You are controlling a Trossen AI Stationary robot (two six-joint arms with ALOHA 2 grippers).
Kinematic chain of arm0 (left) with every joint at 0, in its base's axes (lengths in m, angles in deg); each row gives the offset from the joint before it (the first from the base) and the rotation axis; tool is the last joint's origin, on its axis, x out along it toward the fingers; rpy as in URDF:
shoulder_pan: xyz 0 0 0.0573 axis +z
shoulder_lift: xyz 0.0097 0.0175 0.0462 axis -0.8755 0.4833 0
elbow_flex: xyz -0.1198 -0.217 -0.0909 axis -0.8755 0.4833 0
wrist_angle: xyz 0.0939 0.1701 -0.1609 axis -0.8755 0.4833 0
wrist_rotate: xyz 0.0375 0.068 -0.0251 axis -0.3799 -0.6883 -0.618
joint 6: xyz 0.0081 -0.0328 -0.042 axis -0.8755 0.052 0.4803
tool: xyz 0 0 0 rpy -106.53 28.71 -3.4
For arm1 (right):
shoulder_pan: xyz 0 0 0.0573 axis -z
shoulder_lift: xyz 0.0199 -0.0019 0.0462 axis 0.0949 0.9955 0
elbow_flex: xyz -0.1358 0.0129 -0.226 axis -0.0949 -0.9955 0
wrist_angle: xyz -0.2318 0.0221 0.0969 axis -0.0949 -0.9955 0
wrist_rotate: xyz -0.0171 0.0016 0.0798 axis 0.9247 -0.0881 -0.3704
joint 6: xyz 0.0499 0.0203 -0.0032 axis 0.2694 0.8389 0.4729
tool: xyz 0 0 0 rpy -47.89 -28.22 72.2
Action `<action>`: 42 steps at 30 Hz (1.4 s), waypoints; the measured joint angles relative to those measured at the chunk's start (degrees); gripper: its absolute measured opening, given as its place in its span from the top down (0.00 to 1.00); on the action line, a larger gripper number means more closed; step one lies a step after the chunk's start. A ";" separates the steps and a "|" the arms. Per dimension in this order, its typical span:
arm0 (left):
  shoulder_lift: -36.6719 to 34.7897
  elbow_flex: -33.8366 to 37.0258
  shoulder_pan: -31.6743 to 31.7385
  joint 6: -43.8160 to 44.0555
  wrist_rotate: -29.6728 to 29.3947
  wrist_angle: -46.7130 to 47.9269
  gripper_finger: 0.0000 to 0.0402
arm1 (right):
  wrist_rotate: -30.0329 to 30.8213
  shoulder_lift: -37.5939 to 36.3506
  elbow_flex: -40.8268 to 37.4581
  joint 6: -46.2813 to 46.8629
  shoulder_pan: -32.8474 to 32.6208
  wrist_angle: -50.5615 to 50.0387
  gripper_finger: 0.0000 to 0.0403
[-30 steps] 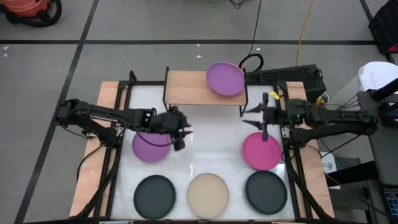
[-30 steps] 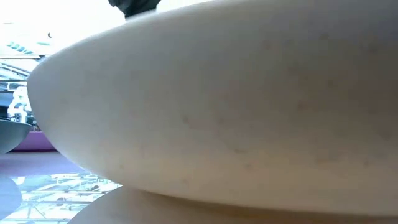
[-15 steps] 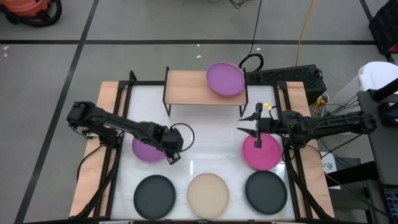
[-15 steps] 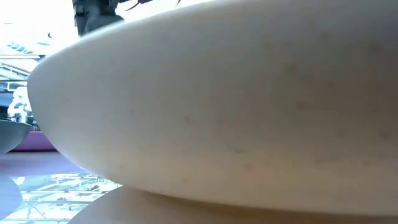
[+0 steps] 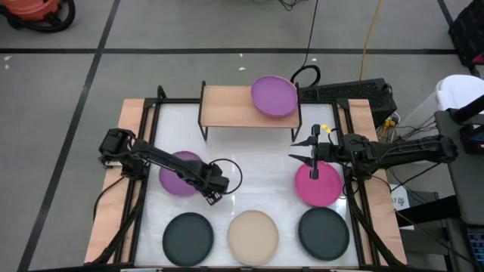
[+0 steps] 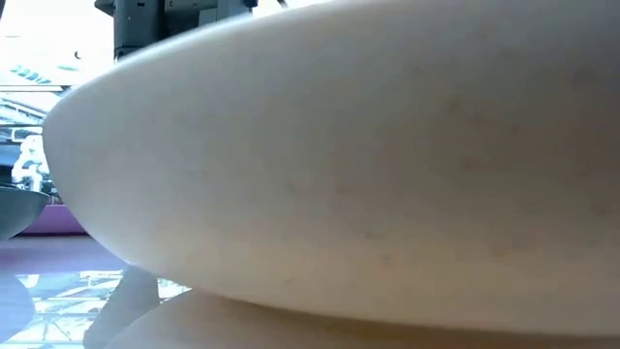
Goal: Place and stack plates onto a shelf
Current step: Stack the purple plate on top of the purple plate on the shelf
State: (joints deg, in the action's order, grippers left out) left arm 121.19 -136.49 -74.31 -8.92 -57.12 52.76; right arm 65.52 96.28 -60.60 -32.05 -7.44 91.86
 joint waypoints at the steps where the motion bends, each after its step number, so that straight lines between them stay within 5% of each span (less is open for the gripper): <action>1: 0.00 0.00 0.00 0.06 0.02 -0.06 0.68 | 0.00 0.00 0.00 -0.21 0.00 0.00 0.65; 13: -5.02 -0.04 0.06 5.23 -0.21 4.38 0.68 | 0.04 0.00 0.02 0.35 0.00 -0.02 0.65; 36: 3.21 -0.02 0.41 0.18 0.29 4.73 0.68 | 0.04 0.00 0.07 3.47 0.00 -2.15 0.65; 42: 3.68 -0.12 0.42 -3.07 2.47 4.78 0.86 | 0.04 0.00 0.07 3.40 0.00 -2.10 0.65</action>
State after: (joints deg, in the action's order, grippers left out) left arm 124.87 -136.61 -73.90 -11.98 -54.65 57.54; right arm 65.57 96.28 -60.53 -28.65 -7.44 89.76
